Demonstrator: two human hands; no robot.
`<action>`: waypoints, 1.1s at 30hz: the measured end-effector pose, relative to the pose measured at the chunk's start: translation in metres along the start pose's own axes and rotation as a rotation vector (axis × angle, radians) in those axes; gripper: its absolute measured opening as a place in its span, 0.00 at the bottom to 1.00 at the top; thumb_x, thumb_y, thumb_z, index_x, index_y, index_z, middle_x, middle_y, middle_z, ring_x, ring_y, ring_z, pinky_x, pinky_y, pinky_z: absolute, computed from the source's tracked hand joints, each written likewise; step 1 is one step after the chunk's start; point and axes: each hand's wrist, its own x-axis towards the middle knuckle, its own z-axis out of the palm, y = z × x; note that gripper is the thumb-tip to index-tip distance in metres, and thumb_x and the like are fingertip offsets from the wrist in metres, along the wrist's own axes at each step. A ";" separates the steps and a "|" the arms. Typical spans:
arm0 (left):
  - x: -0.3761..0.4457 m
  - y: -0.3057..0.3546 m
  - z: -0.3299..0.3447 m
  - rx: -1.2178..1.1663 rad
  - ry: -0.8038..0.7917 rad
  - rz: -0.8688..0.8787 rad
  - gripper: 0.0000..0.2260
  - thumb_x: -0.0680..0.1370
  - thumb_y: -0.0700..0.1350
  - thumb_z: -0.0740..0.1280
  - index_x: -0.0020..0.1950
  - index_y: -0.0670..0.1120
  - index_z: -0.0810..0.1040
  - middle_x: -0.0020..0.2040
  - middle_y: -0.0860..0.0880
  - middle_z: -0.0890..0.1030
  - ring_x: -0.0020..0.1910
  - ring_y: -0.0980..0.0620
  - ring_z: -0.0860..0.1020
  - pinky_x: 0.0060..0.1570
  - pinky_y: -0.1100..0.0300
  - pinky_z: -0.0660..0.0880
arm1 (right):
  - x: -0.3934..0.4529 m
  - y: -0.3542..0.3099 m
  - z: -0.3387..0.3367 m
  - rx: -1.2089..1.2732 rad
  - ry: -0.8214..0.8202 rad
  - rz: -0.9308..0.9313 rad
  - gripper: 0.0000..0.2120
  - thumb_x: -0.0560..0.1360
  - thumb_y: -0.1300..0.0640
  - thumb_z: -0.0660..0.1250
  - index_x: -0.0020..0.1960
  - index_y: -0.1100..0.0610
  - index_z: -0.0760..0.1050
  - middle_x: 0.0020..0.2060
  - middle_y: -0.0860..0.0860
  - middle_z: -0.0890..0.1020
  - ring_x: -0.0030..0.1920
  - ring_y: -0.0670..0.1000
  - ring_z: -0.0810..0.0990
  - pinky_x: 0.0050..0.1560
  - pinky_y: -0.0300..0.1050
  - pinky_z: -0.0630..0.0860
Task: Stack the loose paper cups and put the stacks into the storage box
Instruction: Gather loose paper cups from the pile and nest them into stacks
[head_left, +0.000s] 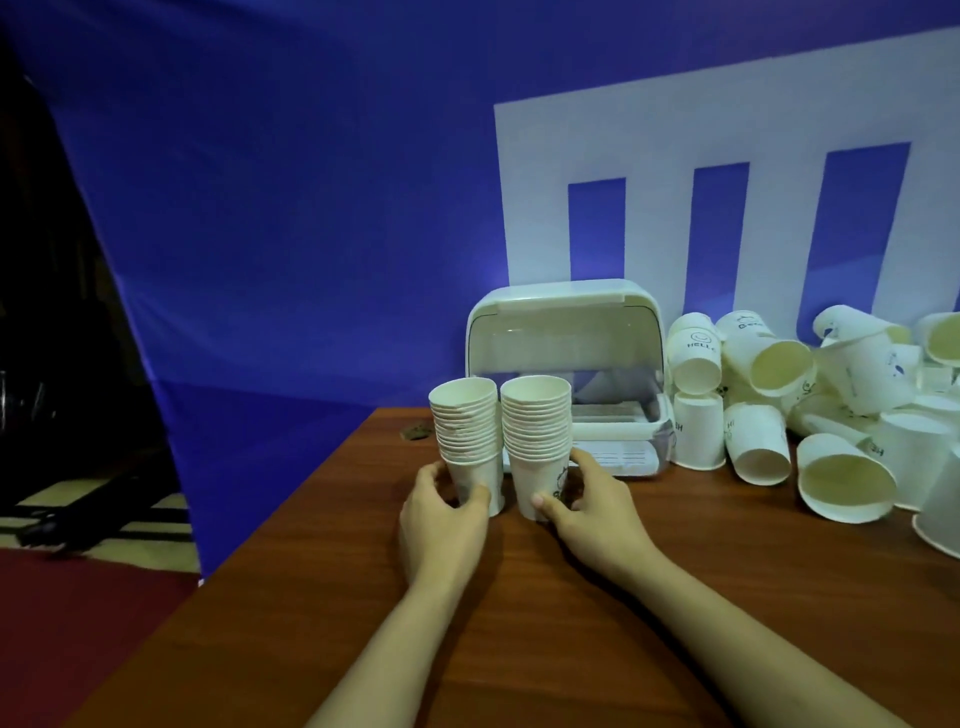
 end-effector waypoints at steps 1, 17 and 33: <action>0.001 0.000 0.000 0.010 0.002 -0.004 0.23 0.77 0.50 0.74 0.72 0.52 0.76 0.64 0.50 0.82 0.60 0.51 0.78 0.54 0.57 0.70 | 0.000 0.001 0.001 -0.010 -0.009 -0.005 0.30 0.74 0.51 0.75 0.73 0.50 0.69 0.63 0.48 0.81 0.59 0.49 0.79 0.55 0.41 0.72; 0.005 -0.005 0.002 -0.042 0.013 0.037 0.36 0.77 0.50 0.78 0.81 0.52 0.65 0.72 0.51 0.79 0.74 0.46 0.74 0.70 0.47 0.70 | -0.004 -0.002 0.002 -0.091 -0.031 0.007 0.25 0.76 0.47 0.71 0.70 0.52 0.70 0.62 0.49 0.80 0.62 0.51 0.79 0.61 0.51 0.77; 0.008 -0.008 0.001 0.001 0.021 0.045 0.32 0.75 0.50 0.80 0.76 0.49 0.72 0.70 0.47 0.81 0.71 0.44 0.77 0.69 0.46 0.73 | -0.009 -0.004 -0.004 -0.042 -0.028 0.075 0.32 0.78 0.47 0.70 0.76 0.54 0.64 0.66 0.52 0.78 0.64 0.51 0.78 0.64 0.48 0.76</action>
